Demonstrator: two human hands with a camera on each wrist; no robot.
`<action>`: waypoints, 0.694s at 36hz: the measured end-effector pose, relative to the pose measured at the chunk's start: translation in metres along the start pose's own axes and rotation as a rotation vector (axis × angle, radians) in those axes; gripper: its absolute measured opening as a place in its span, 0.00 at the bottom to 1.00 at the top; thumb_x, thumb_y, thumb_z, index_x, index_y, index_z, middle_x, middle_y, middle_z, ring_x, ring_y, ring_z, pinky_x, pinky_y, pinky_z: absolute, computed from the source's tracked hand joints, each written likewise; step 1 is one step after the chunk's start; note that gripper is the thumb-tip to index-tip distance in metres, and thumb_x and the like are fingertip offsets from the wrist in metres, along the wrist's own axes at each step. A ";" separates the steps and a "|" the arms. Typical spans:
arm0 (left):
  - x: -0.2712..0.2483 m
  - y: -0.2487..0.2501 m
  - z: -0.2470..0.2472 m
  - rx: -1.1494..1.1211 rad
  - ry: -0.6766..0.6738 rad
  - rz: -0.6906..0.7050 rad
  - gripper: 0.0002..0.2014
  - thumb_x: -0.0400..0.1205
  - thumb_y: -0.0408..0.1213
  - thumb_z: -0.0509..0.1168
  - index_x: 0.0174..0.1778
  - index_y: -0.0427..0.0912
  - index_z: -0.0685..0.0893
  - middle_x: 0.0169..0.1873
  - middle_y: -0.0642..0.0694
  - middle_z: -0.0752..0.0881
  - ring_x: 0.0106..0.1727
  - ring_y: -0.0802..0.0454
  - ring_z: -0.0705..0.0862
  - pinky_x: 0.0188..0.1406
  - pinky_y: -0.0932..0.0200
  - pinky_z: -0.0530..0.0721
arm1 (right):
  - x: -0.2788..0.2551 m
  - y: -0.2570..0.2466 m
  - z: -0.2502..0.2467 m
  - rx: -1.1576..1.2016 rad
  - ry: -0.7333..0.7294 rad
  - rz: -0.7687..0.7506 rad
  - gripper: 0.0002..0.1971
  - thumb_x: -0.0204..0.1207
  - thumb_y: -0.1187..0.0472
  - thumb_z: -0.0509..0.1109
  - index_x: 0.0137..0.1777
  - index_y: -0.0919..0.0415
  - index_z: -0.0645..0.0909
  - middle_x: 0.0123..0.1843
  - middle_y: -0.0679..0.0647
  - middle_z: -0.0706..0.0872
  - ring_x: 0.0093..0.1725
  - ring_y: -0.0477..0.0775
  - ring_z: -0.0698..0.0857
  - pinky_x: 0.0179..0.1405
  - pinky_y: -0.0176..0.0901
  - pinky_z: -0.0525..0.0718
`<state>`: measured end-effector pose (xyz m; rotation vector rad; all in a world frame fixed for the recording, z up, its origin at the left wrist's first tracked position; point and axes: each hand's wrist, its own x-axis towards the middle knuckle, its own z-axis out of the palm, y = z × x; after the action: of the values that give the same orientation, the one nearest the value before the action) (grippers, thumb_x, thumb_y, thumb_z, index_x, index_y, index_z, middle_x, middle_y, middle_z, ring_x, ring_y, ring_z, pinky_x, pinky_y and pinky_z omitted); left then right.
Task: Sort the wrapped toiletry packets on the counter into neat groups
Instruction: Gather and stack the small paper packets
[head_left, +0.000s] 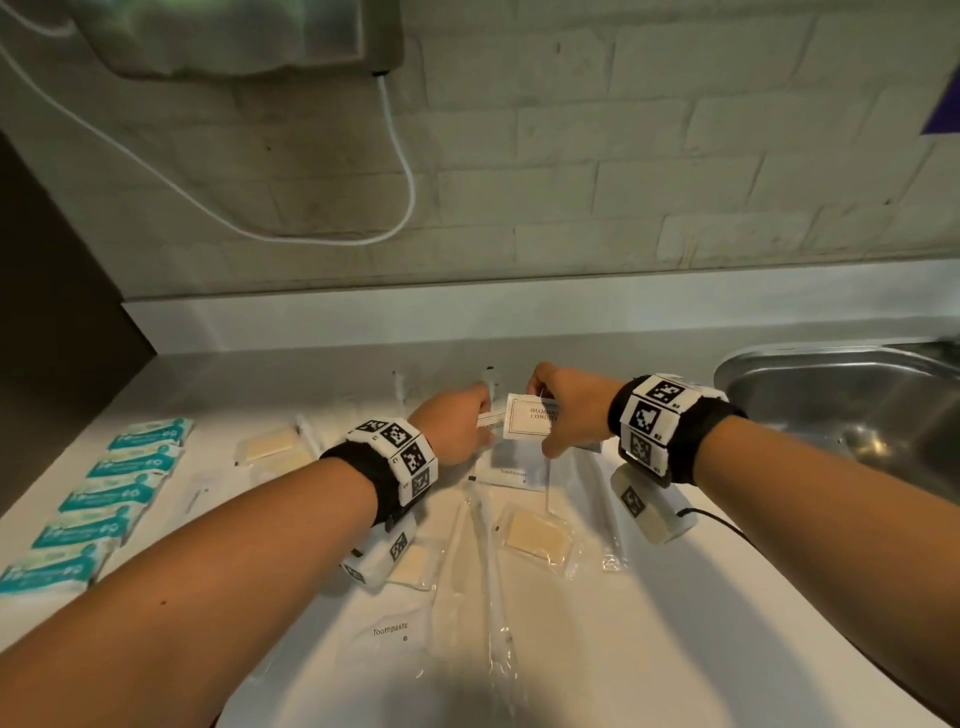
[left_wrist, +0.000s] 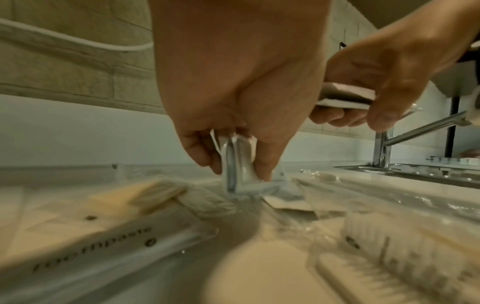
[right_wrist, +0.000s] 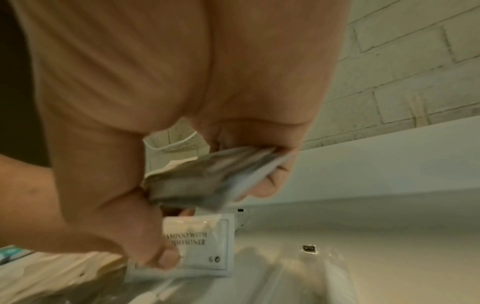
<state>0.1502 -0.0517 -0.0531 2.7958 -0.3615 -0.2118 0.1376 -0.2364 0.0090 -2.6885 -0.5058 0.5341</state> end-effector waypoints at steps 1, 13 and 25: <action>-0.002 0.001 -0.002 -0.081 0.017 0.003 0.12 0.80 0.38 0.70 0.50 0.48 0.71 0.50 0.45 0.86 0.44 0.48 0.83 0.31 0.62 0.75 | -0.001 0.001 0.000 0.004 0.011 -0.001 0.31 0.64 0.62 0.81 0.63 0.57 0.68 0.51 0.52 0.83 0.48 0.55 0.83 0.47 0.46 0.87; -0.058 -0.013 -0.041 -0.847 0.074 -0.071 0.16 0.79 0.34 0.73 0.63 0.43 0.83 0.47 0.42 0.90 0.38 0.45 0.89 0.30 0.54 0.88 | -0.001 -0.025 -0.001 -0.025 0.182 -0.235 0.28 0.64 0.63 0.81 0.64 0.55 0.77 0.59 0.54 0.79 0.52 0.56 0.83 0.48 0.42 0.81; -0.105 -0.037 -0.091 -1.204 0.229 -0.191 0.14 0.87 0.35 0.54 0.52 0.33 0.84 0.37 0.35 0.89 0.28 0.48 0.84 0.19 0.62 0.77 | 0.013 -0.108 0.000 -0.028 0.246 -0.560 0.29 0.68 0.61 0.79 0.71 0.50 0.80 0.49 0.46 0.73 0.55 0.49 0.70 0.53 0.35 0.72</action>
<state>0.0747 0.0368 0.0316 1.6258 0.0970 -0.0914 0.1195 -0.1369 0.0487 -2.4265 -1.1372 0.0378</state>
